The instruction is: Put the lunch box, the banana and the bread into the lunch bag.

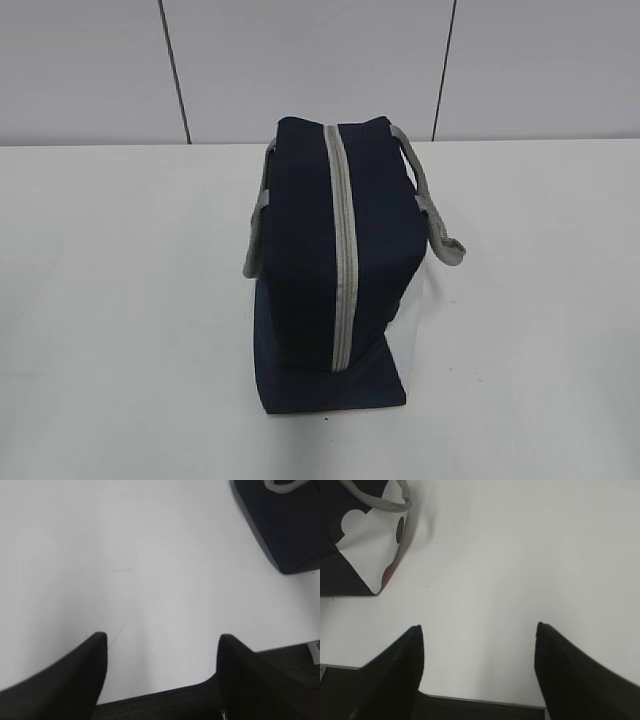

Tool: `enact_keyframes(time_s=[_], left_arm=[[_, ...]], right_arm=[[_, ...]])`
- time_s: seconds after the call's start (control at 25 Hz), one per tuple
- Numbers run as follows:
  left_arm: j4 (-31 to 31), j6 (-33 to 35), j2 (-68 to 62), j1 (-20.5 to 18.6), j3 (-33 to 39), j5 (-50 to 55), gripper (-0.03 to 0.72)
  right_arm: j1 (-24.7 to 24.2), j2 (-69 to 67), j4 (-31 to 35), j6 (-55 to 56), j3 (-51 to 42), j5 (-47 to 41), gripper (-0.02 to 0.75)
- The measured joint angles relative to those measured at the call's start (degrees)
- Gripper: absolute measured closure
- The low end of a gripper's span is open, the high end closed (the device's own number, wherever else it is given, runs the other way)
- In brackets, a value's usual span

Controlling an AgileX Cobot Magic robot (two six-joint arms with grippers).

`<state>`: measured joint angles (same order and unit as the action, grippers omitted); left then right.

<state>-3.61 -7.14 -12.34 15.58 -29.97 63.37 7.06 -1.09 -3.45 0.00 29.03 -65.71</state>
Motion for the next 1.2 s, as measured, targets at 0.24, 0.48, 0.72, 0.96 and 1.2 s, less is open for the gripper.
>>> enact_keyframes(time_s=[0.24, 0.48, 0.72, 0.96, 1.2], left_arm=[[0.0, 0.0, 0.0, 0.0, 0.0, 0.0, 0.219], [0.0, 0.0, 0.81, -1.51, 0.0, 0.0, 0.221], [0.0, 0.0, 3.59, -7.88, 0.0, -0.04, 0.221], [0.0, 0.0, 8.52, -10.86, 0.0, 0.01, 0.221], [0.0, 0.0, 13.05, -11.11, 0.0, 0.06, 0.222]], right_arm=[[0.0, 0.0, 0.0, 0.0, 0.0, 0.06, 0.226], [0.0, 0.0, 0.0, 0.0, 0.0, 0.14, 0.226], [-1.45, 0.0, 0.0, 0.0, 0.0, 0.14, 0.226], [-4.53, 0.89, 0.0, 0.0, 0.0, 0.14, 0.226], [-4.53, 2.12, -0.09, 0.0, 0.0, 0.14, 0.226]])
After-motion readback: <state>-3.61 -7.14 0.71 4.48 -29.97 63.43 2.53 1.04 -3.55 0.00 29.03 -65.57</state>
